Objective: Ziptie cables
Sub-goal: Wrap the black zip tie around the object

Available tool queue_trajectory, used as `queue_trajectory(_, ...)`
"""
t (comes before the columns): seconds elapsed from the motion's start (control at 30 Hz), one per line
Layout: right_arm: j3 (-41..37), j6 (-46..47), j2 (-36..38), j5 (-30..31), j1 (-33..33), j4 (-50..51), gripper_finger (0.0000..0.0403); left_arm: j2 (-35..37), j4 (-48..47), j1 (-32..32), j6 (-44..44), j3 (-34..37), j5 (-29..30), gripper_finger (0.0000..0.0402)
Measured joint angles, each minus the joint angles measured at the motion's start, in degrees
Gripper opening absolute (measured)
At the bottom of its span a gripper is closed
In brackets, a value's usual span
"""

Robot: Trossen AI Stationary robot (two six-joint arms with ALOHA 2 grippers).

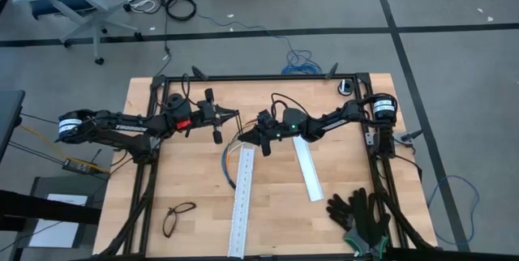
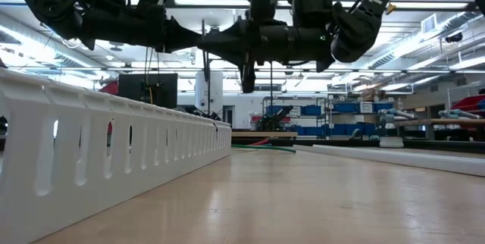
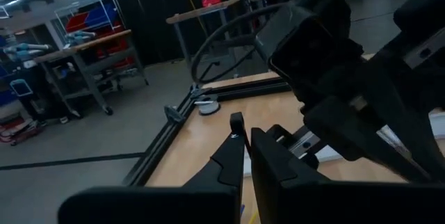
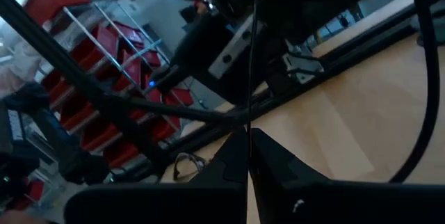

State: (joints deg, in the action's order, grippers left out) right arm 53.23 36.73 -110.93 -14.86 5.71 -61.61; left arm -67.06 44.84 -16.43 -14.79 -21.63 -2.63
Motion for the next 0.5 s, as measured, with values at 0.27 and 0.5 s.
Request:
queue_trajectory(0.27,-0.2,2.7,0.0,0.5,-0.1,0.0,0.0,0.0,0.4,0.0,-1.8,0.0,0.0,0.0)
queue_trajectory(0.5,-0.2,4.2,0.0,0.5,-0.1,0.0,0.0,0.0,0.0,0.1,-6.9,0.0,0.1,0.0)
